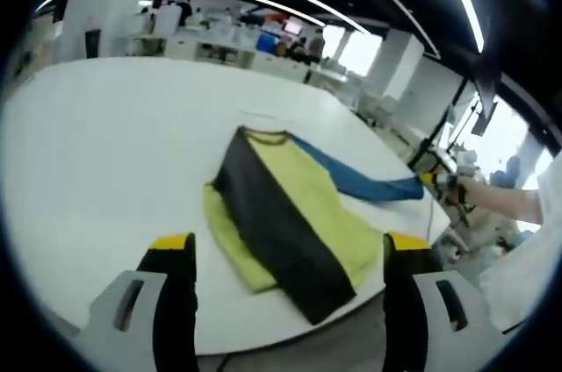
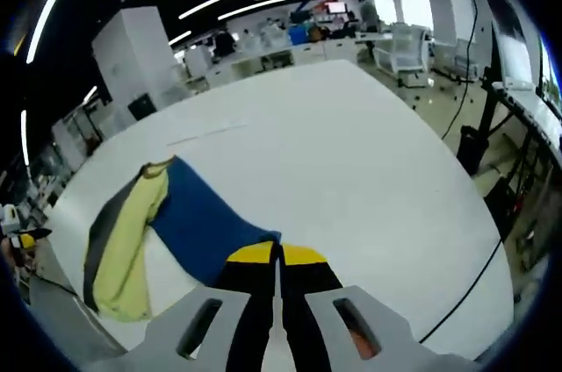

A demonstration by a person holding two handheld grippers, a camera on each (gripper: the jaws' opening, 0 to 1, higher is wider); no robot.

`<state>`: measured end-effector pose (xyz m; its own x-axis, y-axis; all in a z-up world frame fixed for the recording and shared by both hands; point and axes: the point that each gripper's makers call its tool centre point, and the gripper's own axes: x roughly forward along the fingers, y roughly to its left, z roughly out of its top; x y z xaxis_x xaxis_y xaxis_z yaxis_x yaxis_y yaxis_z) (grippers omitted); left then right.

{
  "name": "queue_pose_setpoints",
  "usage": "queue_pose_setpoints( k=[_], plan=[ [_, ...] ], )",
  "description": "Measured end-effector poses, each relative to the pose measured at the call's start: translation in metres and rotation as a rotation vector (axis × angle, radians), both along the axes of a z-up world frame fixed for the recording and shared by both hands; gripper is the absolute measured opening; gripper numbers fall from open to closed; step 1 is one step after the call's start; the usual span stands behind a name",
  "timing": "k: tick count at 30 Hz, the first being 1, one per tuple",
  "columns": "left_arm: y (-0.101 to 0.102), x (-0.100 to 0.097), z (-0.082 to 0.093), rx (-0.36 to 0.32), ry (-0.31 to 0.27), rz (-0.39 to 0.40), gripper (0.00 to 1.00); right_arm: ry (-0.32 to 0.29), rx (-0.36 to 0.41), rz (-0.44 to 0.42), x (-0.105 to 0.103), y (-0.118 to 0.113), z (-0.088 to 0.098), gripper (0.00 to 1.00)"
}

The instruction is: Fold the garment on the visible template until the final outline fits inside the template.

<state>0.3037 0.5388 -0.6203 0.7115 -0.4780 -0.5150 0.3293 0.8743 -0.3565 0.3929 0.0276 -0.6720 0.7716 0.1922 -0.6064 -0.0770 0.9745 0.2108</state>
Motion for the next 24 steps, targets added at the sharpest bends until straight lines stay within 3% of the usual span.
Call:
queue_pose_setpoints(
  k=[24],
  plan=[
    [-0.01,0.02,-0.004,0.016,0.028,-0.006,0.85,0.073,-0.058,-0.023,0.032,-0.056,-0.037,0.02]
  ],
)
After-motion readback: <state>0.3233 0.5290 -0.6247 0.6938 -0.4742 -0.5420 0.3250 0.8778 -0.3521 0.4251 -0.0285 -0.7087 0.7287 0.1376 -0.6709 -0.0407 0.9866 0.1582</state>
